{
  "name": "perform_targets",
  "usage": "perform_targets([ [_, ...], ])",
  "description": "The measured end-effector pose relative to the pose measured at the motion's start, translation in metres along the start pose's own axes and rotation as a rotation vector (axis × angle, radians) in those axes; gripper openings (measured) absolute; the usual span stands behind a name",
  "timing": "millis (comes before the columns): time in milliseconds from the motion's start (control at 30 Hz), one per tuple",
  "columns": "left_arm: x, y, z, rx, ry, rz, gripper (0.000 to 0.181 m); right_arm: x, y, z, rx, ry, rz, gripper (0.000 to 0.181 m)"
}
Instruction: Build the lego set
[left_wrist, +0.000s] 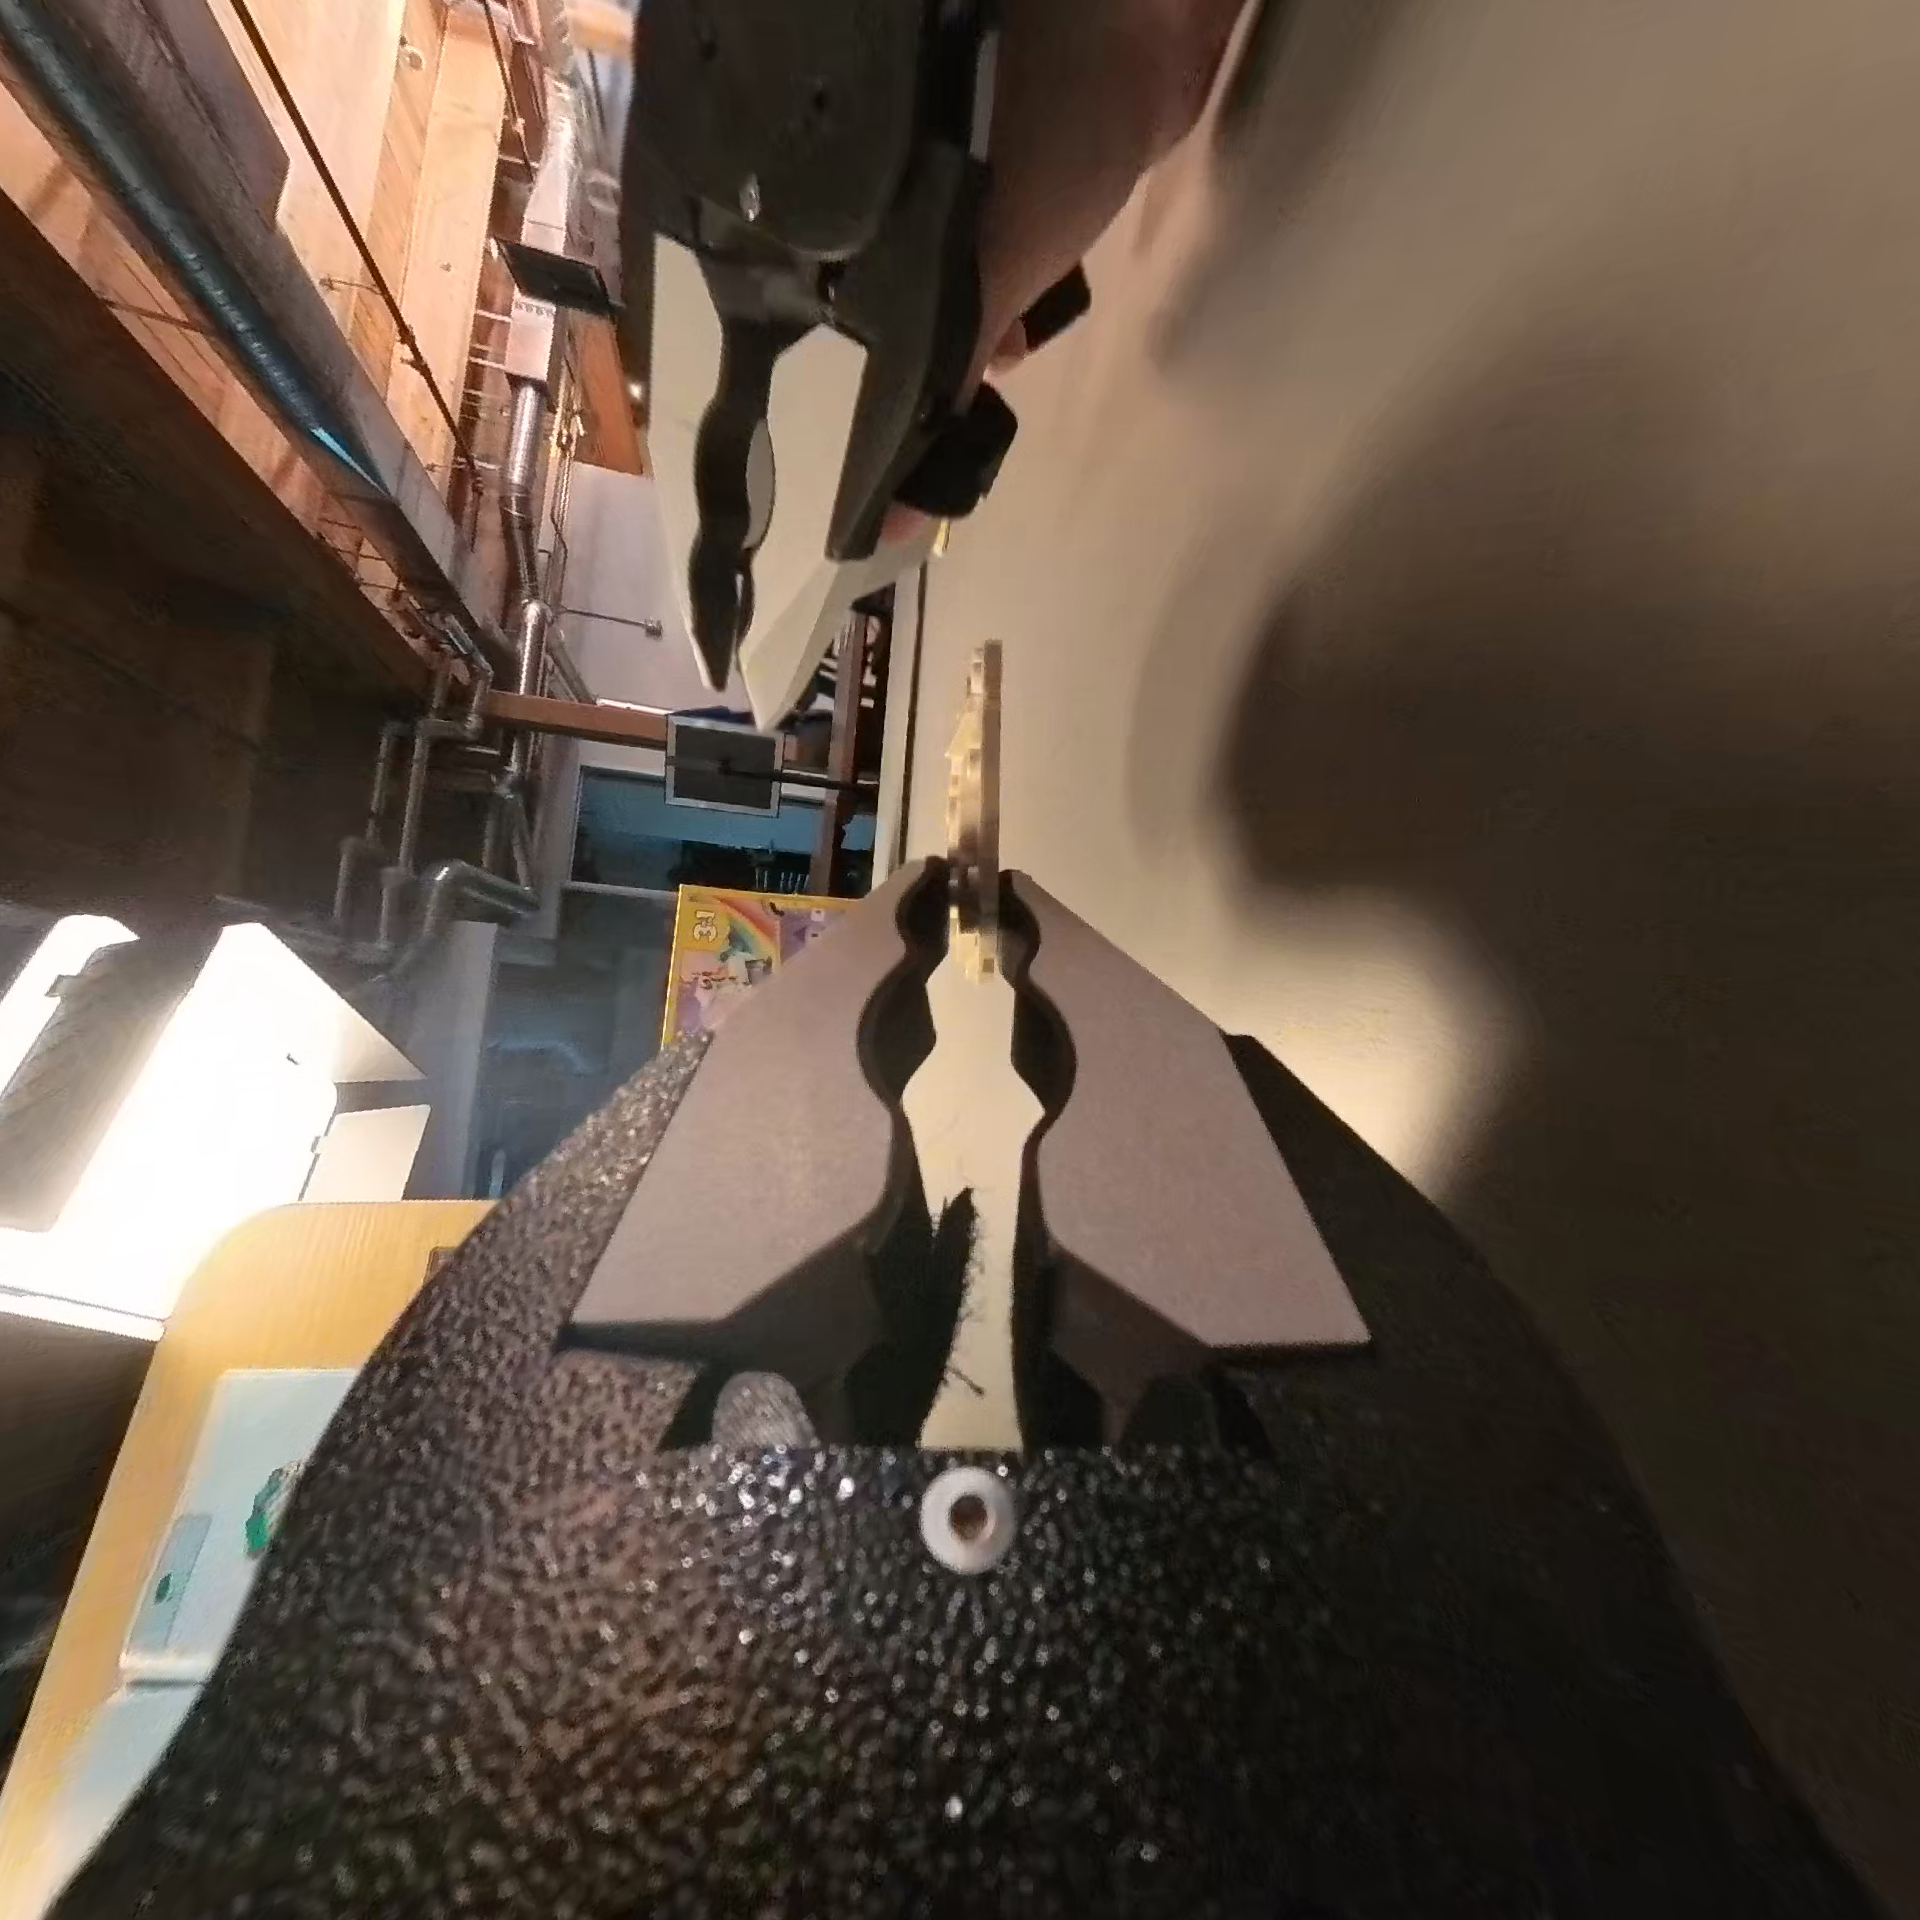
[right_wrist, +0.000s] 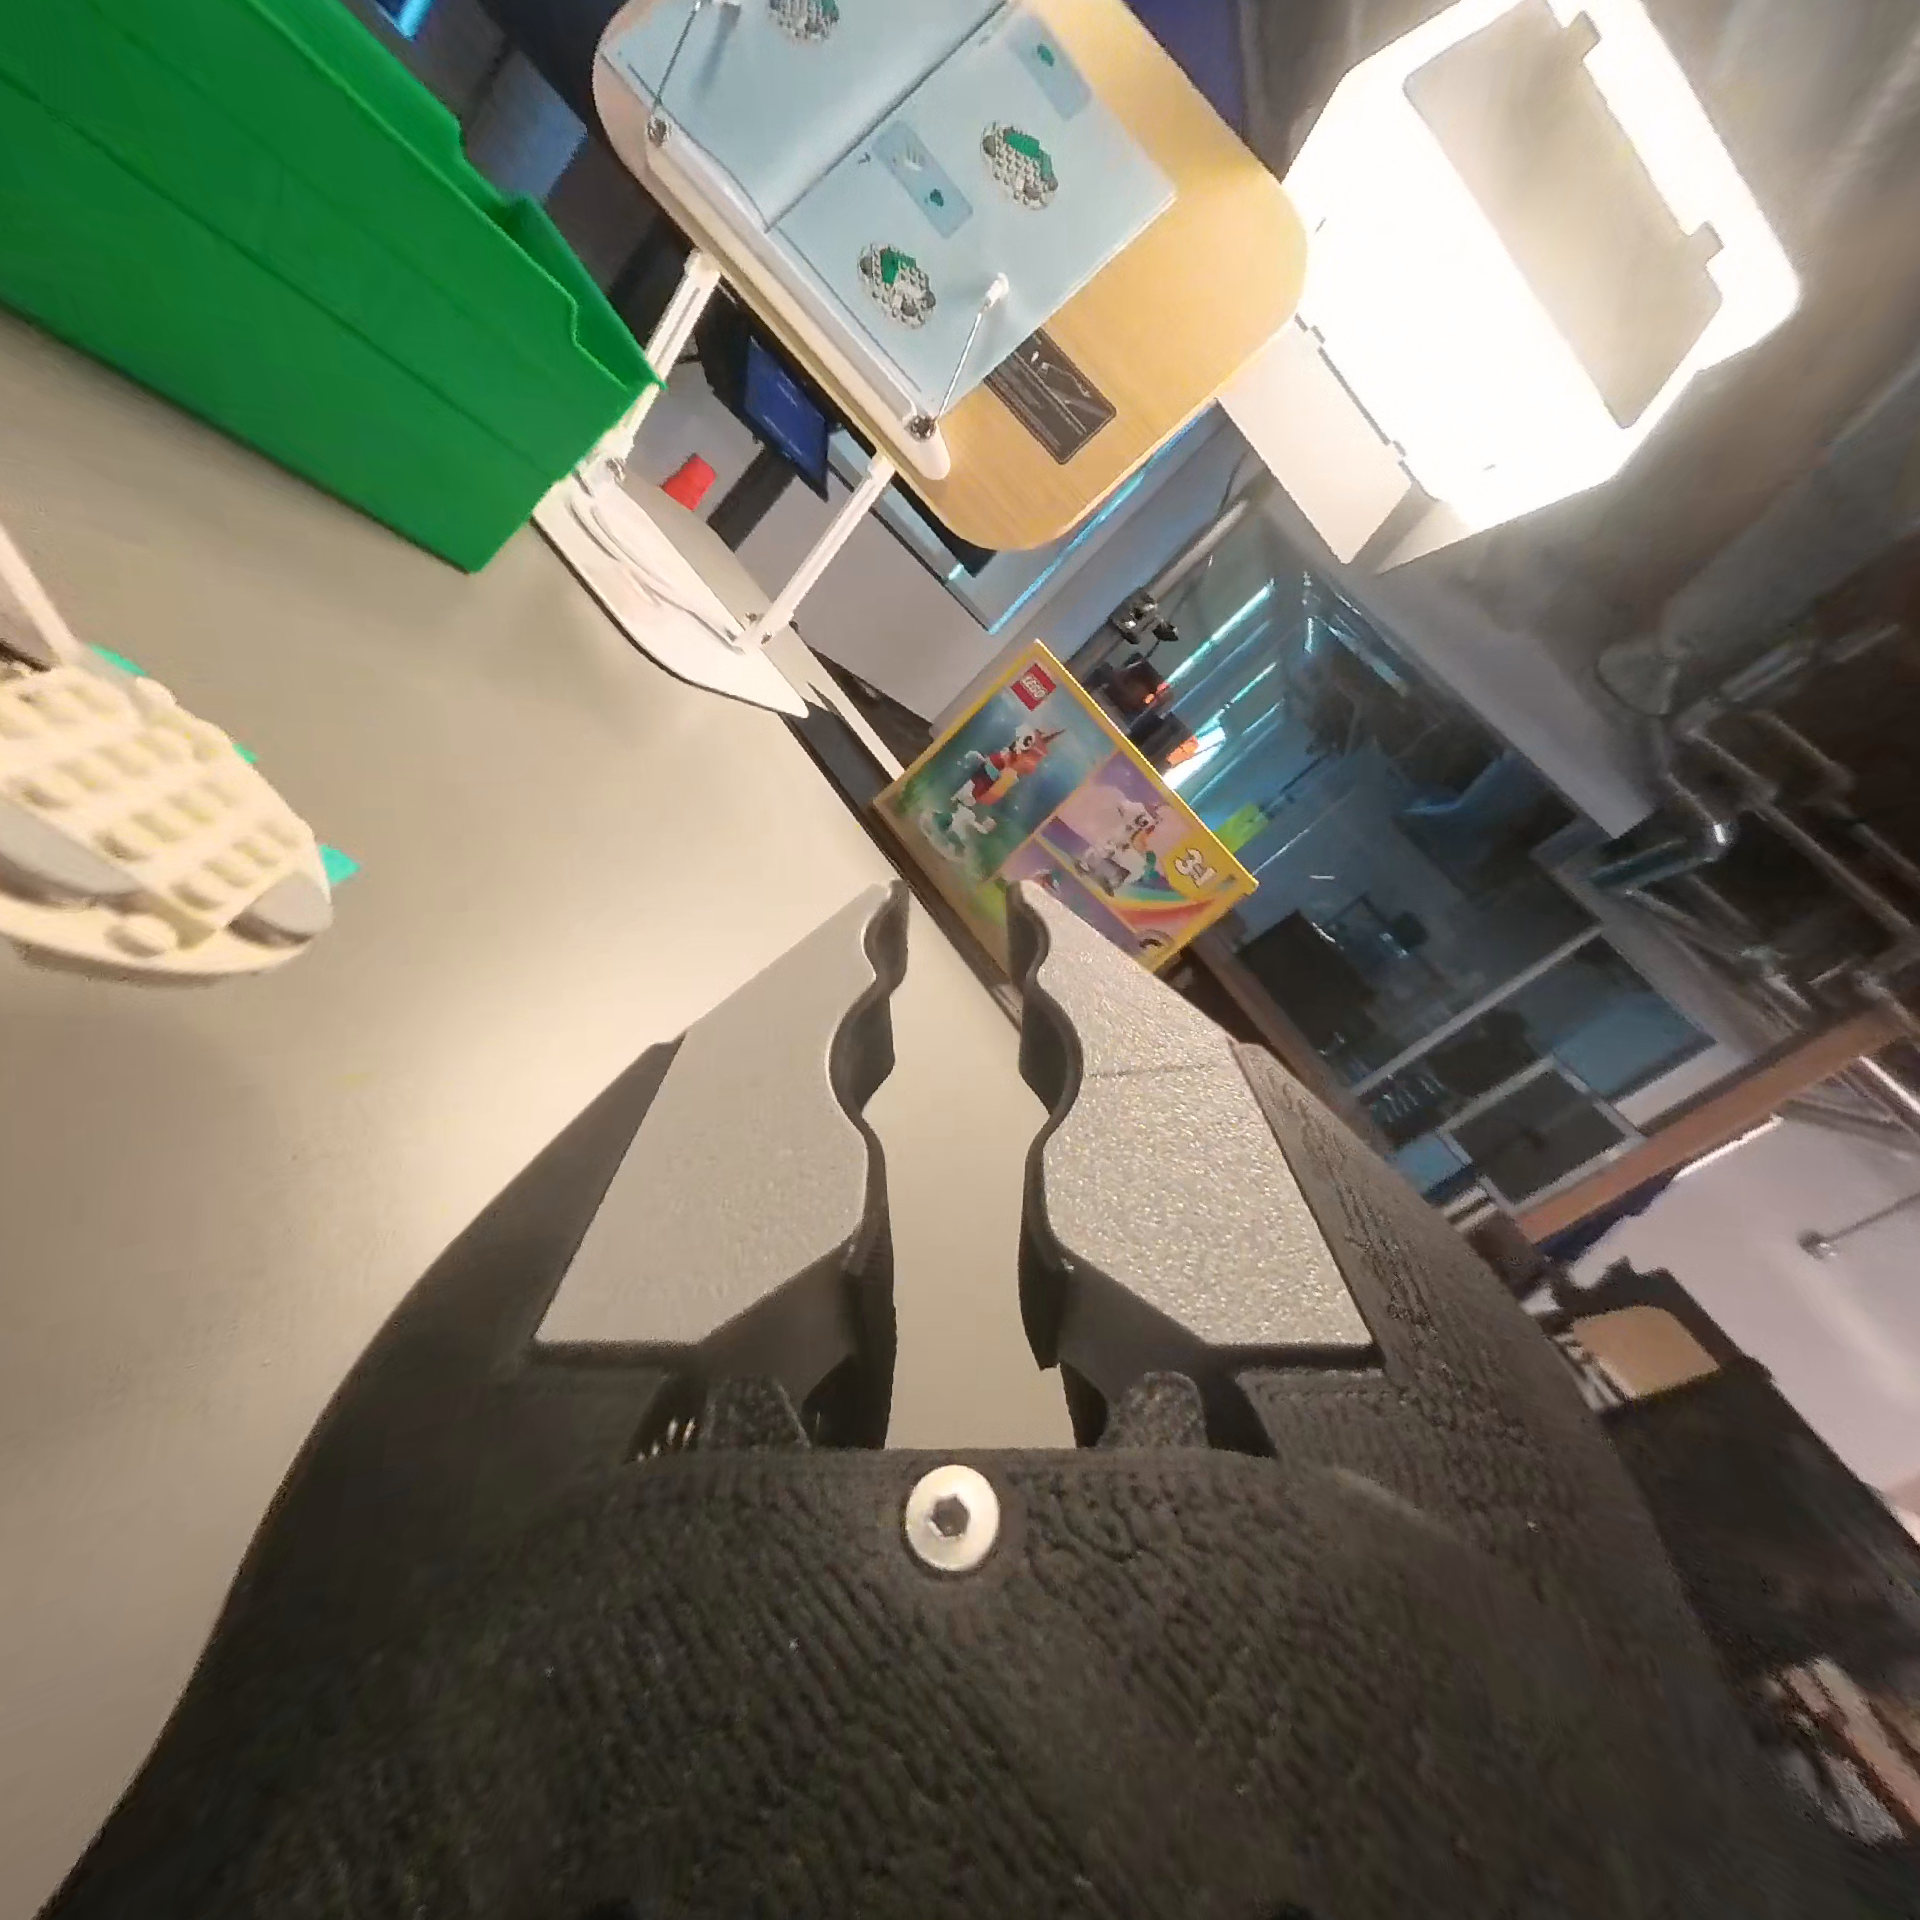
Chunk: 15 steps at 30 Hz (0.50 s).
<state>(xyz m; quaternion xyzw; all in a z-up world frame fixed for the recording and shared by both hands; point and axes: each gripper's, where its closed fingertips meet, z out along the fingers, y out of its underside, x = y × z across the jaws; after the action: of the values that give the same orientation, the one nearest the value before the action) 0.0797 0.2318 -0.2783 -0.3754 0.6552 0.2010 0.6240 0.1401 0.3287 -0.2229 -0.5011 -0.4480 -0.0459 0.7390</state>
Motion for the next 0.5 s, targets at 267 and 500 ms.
perform_targets([
  [267,-0.006,0.01,0.001,0.004,0.002,-0.044,0.006,-0.015,-0.009,0.039,0.079,-0.069,0.045,0.016],
  [500,-0.014,0.024,-0.001,-0.015,-0.02,-0.044,0.006,-0.028,-0.018,0.072,0.145,-0.116,0.019,0.013],
])
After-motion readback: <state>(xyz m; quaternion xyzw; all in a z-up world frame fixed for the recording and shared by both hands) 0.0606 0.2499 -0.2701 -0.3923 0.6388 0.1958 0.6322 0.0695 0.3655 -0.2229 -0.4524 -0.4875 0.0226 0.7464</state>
